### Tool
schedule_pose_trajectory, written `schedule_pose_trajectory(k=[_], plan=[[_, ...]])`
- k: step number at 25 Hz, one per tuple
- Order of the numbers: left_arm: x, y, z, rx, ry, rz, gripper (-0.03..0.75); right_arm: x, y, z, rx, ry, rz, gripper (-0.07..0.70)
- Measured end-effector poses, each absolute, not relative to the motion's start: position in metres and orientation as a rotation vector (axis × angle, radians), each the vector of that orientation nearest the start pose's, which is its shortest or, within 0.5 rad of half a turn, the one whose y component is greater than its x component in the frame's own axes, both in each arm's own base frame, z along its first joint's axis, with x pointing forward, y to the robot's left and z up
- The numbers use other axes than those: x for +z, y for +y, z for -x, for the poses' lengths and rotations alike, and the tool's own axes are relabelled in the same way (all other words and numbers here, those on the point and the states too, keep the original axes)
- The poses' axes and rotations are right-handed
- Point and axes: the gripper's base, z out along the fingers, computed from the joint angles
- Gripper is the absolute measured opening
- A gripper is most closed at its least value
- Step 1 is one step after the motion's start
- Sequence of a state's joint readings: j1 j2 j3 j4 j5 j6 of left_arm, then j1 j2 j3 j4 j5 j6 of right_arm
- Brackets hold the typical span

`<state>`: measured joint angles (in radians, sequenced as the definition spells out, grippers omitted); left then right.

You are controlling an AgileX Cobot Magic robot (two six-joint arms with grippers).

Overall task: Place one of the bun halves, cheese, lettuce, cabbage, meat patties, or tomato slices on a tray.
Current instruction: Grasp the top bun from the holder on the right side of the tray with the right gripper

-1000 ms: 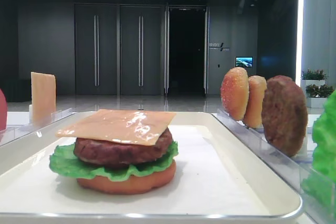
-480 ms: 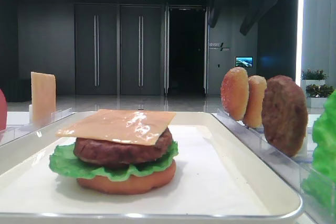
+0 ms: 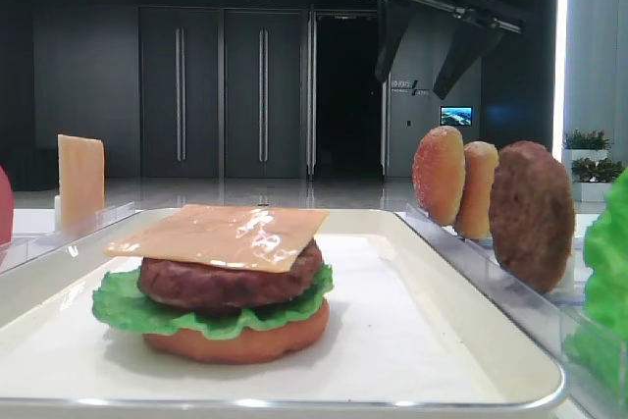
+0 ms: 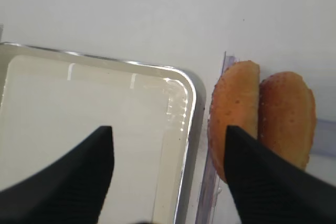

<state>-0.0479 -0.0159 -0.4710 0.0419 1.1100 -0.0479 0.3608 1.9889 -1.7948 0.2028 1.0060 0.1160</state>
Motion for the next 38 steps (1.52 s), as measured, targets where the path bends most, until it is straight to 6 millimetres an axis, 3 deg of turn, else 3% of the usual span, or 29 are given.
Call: schedule_pose_trajectory(k=[38], plan=[[0.265, 0.004, 0.006, -0.007, 2.106, 0.003, 0.000, 0.242, 0.165, -0.424, 0.207, 2.755, 0.307, 0.461]])
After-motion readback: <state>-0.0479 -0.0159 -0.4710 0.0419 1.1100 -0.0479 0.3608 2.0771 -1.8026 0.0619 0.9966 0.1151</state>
